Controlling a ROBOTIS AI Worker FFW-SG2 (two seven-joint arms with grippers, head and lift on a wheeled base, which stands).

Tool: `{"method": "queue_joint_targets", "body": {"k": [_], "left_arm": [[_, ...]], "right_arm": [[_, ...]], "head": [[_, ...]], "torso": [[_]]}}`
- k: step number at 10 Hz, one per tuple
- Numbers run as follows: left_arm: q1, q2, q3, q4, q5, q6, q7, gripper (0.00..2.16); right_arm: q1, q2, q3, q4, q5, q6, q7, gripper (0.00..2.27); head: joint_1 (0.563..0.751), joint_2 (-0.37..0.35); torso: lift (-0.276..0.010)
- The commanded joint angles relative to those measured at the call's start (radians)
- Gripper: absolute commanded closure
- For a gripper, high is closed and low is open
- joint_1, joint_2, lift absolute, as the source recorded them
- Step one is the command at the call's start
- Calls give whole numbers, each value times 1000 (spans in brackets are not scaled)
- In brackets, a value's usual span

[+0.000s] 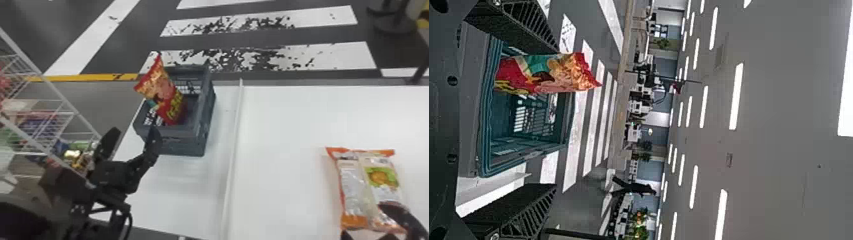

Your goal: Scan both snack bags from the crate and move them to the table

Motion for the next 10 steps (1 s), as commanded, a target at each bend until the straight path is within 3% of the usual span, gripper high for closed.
{"method": "queue_joint_targets", "body": {"k": [1,5,10], "left_arm": [[6,0,0,0,0,-6,0,36],[12,0,0,-1,0,-6,-2,36],[13,4,3,2,2,-3,-2,36]], "right_arm": [[-3,-9,35,44,57,-36,-40,127],[-52,-37,127,138,178,-27,-166,171],[-127,-42,218,231,238,59,-293,171]], "head": [[695,271],[695,289],[695,304]], "torso": [[-87],[-87],[-87]]}}
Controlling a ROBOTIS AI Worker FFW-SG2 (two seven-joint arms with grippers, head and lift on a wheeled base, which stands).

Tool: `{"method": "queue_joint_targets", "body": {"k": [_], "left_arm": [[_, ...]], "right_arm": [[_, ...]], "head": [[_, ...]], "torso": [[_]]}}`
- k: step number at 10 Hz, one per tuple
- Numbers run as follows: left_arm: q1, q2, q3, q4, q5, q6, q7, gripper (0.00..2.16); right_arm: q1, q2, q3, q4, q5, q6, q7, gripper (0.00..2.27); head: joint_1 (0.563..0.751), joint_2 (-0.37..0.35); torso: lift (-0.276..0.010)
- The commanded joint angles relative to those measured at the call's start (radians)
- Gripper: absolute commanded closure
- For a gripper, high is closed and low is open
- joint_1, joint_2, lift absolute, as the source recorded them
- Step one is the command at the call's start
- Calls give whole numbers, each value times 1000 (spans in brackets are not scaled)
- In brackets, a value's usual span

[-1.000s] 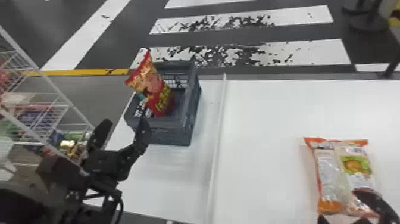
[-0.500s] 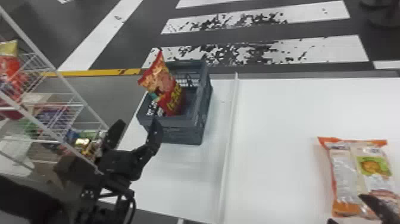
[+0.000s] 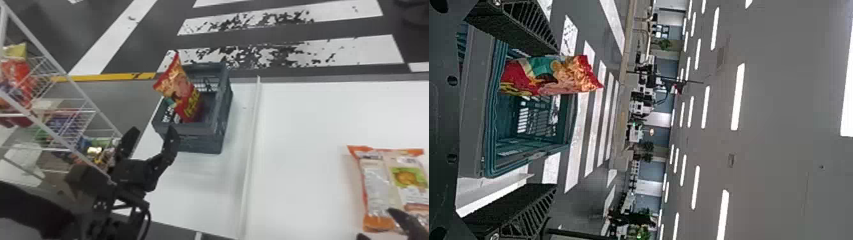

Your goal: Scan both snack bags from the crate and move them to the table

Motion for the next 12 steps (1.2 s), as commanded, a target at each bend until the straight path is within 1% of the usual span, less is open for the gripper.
{"method": "queue_joint_targets", "body": {"k": [1,2,3,4,5,6,7,11,12], "left_arm": [[-5,5,0,5,0,1,0,36],[-6,6,0,9,0,1,0,36],[-11,8,0,14,0,1,0,36],[-12,8,0,20,0,1,0,36],[-12,8,0,23,0,1,0,36],[-14,8,0,23,0,1,0,36],[-15,8,0,23,0,1,0,36],[-18,8,-2,24,0,1,0,36],[-18,8,-2,24,0,1,0,36]], "right_arm": [[-31,2,17,40,5,28,-35,184],[-61,5,37,67,11,74,-58,218],[-84,6,53,99,19,105,-72,329],[-100,8,57,124,21,111,-78,795],[-105,8,63,133,28,108,-113,1878],[-102,3,69,132,34,96,-148,2246],[-96,2,71,122,42,86,-183,2246],[-73,-9,46,67,51,80,-211,2246],[-56,-11,25,9,44,77,-205,2246]], "head": [[695,299],[695,288],[695,277],[695,265],[695,259],[695,256],[695,253],[695,247],[695,241]], "torso": [[-87],[-87],[-87],[-87],[-87],[-87],[-87],[-87],[-87]]}}
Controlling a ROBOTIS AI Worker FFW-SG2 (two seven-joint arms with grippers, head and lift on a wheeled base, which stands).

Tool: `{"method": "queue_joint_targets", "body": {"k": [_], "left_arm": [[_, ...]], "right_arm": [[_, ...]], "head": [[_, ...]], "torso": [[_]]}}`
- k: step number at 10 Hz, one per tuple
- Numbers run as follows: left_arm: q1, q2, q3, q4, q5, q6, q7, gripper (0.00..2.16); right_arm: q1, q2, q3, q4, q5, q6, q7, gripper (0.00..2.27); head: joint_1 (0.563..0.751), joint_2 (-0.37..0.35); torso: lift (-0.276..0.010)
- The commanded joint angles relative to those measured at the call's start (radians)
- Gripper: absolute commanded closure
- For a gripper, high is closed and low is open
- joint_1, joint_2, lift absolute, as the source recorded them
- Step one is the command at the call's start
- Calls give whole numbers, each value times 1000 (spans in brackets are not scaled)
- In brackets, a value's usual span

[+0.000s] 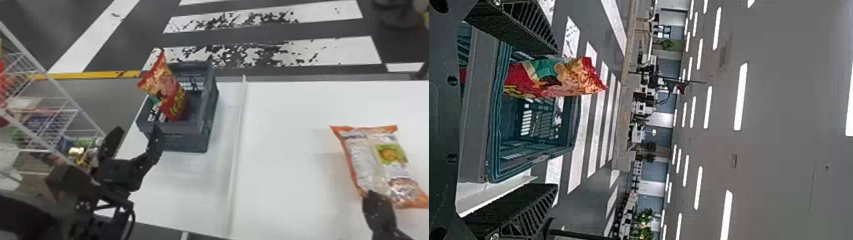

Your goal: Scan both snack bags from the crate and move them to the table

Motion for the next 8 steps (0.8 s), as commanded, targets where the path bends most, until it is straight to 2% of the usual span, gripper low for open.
{"method": "queue_joint_targets", "body": {"k": [1,2,4,5,8], "left_arm": [[0,2,0,0,0,0,0,36],[0,0,-1,0,0,0,-2,36],[0,0,-6,0,0,0,-3,36],[2,0,-8,0,-6,0,-3,36],[8,3,-8,0,-8,0,-5,36]], "right_arm": [[37,-1,-57,-128,-28,-13,19,2246],[60,0,-121,-251,-107,-19,64,2246],[80,37,-319,-429,-419,-90,147,2246],[63,54,-377,-442,-454,-77,154,2246],[-1,59,-561,-353,-496,-62,197,2250]], "head": [[695,237],[695,228],[695,196],[695,166],[695,58]], "torso": [[-87],[-87],[-87],[-87],[-87]]}}
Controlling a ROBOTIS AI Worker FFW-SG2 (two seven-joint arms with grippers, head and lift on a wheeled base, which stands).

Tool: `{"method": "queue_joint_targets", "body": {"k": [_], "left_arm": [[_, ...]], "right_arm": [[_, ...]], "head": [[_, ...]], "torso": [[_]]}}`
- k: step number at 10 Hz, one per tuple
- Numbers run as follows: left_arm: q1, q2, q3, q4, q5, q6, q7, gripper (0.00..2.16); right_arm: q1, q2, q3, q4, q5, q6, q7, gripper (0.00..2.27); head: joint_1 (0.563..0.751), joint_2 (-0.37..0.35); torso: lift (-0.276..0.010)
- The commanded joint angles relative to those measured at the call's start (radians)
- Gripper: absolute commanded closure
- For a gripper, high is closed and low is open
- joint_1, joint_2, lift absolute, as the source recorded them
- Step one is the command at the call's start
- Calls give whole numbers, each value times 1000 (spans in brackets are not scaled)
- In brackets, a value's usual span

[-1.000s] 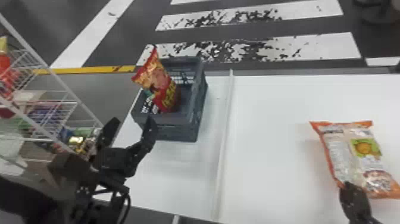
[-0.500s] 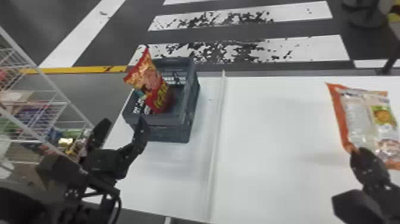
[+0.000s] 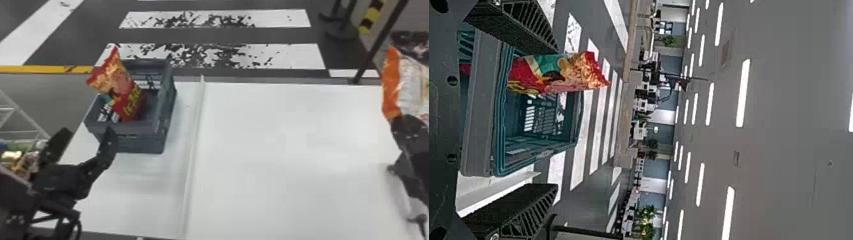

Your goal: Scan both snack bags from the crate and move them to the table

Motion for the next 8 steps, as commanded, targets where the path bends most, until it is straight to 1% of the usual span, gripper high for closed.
{"method": "queue_joint_targets", "body": {"k": [1,2,3,4,6,7,8], "left_arm": [[1,1,-1,4,0,-3,-2,36],[1,1,-6,5,0,-3,-2,36],[1,-1,-7,8,-1,-3,-2,36],[2,-1,-9,10,-7,-3,-2,36],[5,-4,-15,12,-20,-3,0,36],[5,-4,-16,18,-21,-3,0,36],[2,-4,-16,25,-21,-3,0,36]], "right_arm": [[-27,9,-100,68,-6,-6,27,2250],[-43,9,-171,106,-70,-15,53,2250],[-47,13,-255,131,-185,-40,79,2250],[-64,38,-327,151,-247,-64,119,2250],[-122,79,-497,189,-530,-46,223,2250],[-147,89,-534,211,-555,-49,228,2250],[-170,89,-545,246,-532,-55,228,2250]], "head": [[695,9],[695,-43],[695,-96],[695,-124],[695,-200],[695,-230],[695,-267]], "torso": [[-87],[-87],[-87],[-87],[-87],[-87],[-87]]}}
